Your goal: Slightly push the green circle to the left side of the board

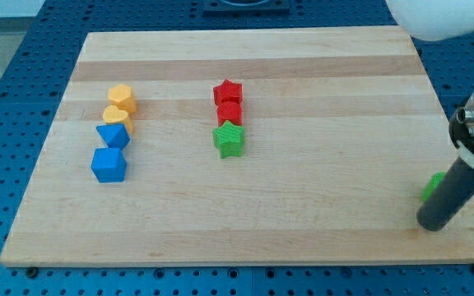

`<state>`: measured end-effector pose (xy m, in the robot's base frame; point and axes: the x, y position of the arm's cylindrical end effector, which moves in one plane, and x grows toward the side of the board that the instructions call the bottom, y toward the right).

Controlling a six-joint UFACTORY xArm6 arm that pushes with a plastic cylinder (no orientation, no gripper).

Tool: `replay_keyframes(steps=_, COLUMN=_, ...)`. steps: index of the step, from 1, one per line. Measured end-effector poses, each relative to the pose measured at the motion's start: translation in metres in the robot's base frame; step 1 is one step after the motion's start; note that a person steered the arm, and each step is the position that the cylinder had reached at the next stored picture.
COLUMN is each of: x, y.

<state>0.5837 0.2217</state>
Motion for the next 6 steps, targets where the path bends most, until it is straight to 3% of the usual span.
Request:
replay_keyframes(steps=2, x=-0.004, y=0.122)
replay_keyframes(steps=3, x=-0.006, y=0.122)
replay_keyframes(steps=4, x=-0.064, y=0.095)
replay_keyframes(steps=6, x=-0.065, y=0.092)
